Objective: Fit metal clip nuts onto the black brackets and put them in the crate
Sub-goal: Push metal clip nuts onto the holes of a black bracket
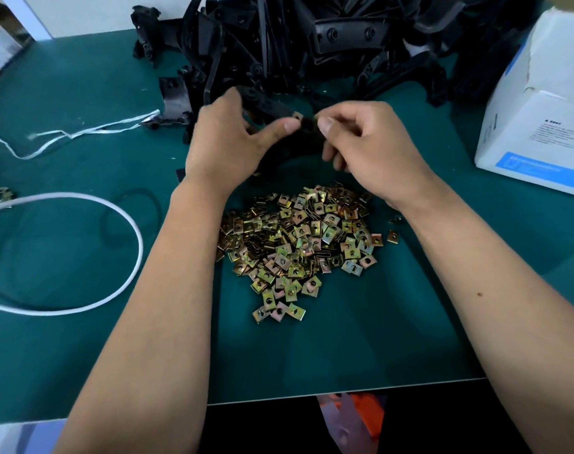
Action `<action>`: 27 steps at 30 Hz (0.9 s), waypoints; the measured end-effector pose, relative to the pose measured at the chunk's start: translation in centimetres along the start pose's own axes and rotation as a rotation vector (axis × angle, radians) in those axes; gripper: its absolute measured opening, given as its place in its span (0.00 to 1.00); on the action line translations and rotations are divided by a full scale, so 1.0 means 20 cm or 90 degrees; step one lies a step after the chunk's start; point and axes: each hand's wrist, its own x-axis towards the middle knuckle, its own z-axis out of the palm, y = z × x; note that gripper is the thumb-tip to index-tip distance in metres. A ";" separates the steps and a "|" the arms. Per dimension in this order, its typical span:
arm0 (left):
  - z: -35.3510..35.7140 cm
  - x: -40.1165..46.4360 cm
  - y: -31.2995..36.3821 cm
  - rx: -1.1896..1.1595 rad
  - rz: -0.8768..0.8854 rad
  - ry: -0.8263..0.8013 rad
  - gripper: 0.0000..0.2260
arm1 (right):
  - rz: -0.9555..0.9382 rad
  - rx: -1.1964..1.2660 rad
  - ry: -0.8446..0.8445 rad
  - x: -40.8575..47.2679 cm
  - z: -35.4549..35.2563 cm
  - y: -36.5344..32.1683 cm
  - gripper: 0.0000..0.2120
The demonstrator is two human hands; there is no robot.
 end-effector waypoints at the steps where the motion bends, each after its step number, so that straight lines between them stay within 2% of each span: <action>1: -0.01 0.01 -0.02 0.000 -0.027 0.028 0.30 | -0.004 -0.021 0.017 0.00 0.01 0.00 0.07; 3: -0.03 0.02 -0.04 -0.004 -0.060 0.085 0.30 | -0.050 -0.092 -0.006 -0.01 0.01 -0.02 0.05; 5: -0.04 0.02 -0.05 -0.008 -0.074 0.123 0.29 | -0.118 -0.150 -0.104 -0.04 0.04 -0.05 0.04; 8: -0.04 0.02 -0.05 -0.030 -0.074 0.121 0.26 | -0.188 -0.227 -0.240 -0.04 0.11 -0.10 0.09; 11: -0.04 0.02 -0.05 -0.057 -0.085 0.102 0.24 | -0.184 -0.292 -0.299 -0.03 0.16 -0.12 0.11; 15: -0.05 0.00 -0.03 -0.093 -0.066 0.074 0.22 | -0.135 -0.273 -0.287 -0.04 0.14 -0.12 0.04; 20: -0.04 0.00 -0.04 -0.098 -0.037 0.040 0.23 | -0.098 -0.225 -0.232 -0.05 0.08 -0.10 0.05; 25: -0.06 0.00 -0.05 -0.130 -0.049 0.017 0.25 | -0.017 0.000 -0.152 -0.04 0.01 -0.04 0.02; 27: -0.07 -0.01 -0.04 -0.147 -0.056 0.005 0.25 | -0.002 0.037 -0.118 -0.02 -0.01 0.00 0.02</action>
